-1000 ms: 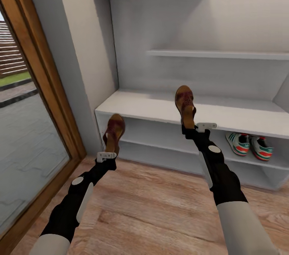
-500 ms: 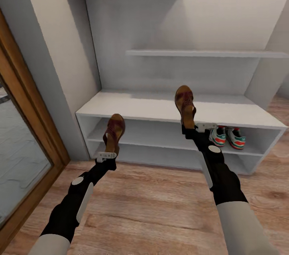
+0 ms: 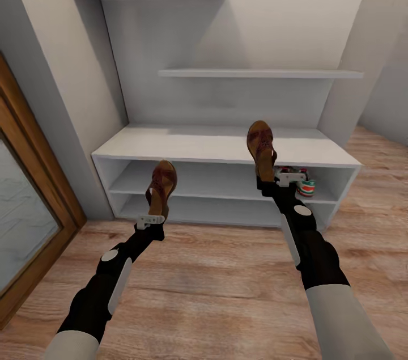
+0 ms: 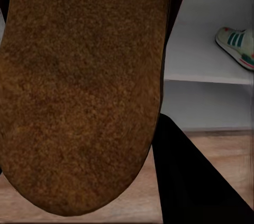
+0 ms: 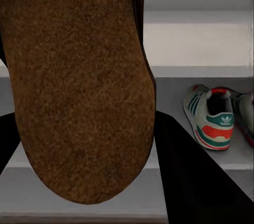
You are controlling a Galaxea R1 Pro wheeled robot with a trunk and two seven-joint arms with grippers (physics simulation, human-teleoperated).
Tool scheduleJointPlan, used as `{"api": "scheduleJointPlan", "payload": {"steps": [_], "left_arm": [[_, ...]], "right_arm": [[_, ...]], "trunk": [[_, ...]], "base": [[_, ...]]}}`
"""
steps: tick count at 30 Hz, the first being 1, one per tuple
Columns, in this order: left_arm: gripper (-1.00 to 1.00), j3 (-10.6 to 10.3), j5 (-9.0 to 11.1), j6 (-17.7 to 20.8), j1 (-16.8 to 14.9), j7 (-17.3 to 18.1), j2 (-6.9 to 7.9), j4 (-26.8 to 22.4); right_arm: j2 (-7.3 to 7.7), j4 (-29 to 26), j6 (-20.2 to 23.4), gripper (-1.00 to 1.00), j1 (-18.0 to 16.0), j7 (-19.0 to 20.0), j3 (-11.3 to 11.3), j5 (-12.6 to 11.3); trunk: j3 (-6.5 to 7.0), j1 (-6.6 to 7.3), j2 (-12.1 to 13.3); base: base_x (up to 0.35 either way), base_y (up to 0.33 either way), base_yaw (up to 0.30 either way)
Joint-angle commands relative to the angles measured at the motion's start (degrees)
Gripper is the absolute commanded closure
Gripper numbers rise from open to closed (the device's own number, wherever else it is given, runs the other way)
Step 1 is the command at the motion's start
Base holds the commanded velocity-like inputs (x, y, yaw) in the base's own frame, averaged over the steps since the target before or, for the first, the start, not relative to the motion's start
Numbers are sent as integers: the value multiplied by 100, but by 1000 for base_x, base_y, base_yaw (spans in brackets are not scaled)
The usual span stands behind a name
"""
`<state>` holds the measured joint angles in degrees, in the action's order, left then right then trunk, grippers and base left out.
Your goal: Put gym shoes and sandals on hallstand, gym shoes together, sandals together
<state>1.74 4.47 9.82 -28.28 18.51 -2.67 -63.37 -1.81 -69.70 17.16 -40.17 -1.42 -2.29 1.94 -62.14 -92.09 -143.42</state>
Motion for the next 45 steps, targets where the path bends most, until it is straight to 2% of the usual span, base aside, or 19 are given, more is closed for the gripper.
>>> {"api": "scheduleJointPlan", "payload": {"steps": [1,23,27,30,33,35,36,38,39,40,41,42,43,44,45], "left_arm": [[100,19,52,55,-3,48,-6,-9],[100,41,42,55,-3,46,1,-9],[100,45,0,43,-3,35,17,1],[100,45,-4,43,-3,32,20,10],[100,45,0,45,-3,28,20,15],[100,41,3,46,-3,23,16,20],[100,40,4,46,-3,23,14,21],[100,34,11,46,-3,27,7,30],[100,32,14,46,-3,25,3,30],[100,30,16,46,-3,24,0,34],[100,30,16,46,-3,22,-1,39],[100,26,17,48,-3,22,-3,62],[100,25,18,50,-3,22,-4,87],[100,23,18,53,-3,20,-4,156],[100,20,18,61,-6,17,-10,229]], "right_arm": [[-3,-8,33,100,-1,-7,-3,5],[-1,-24,33,100,-2,-7,-19,-2],[-1,-52,33,100,-3,-10,-96,-154],[19,-115,37,100,-6,-15,-337,-248],[43,-132,83,100,-3,-11,-932,-266],[59,-138,312,100,-1,17,-2325,-271],[61,-138,374,100,-1,21,-2701,-270],[127,-145,620,100,0,33,-4296,-241],[250,-146,727,100,0,38,-5055,-234],[443,-147,826,100,0,40,-5727,-229],[572,-148,877,100,0,41,-6019,-229],[876,-145,984,100,0,44,-6502,-235],[1046,-144,1045,100,0,46,-6694,-237],[1404,-141,1189,100,0,61,-6989,-239],[1764,-138,1355,100,0,103,-7183,-234]], "trunk": [[-5,3,-2],[-5,3,-2],[-5,3,-2],[-5,3,-2],[-5,3,-2],[-5,3,-2],[-5,3,-2],[-5,3,-2],[-5,3,-2],[-5,3,-2],[-5,3,-2],[-5,3,-2],[-5,3,-2],[-5,3,-2],[-5,3,-2]], "base": [[-111,-244,-3],[-13,-32,39],[0,0,0],[0,0,0],[0,0,0],[0,0,0],[0,0,0],[0,0,0],[0,0,0],[0,0,0],[0,0,0],[0,0,0],[0,0,0],[0,0,0],[0,0,0]]}}
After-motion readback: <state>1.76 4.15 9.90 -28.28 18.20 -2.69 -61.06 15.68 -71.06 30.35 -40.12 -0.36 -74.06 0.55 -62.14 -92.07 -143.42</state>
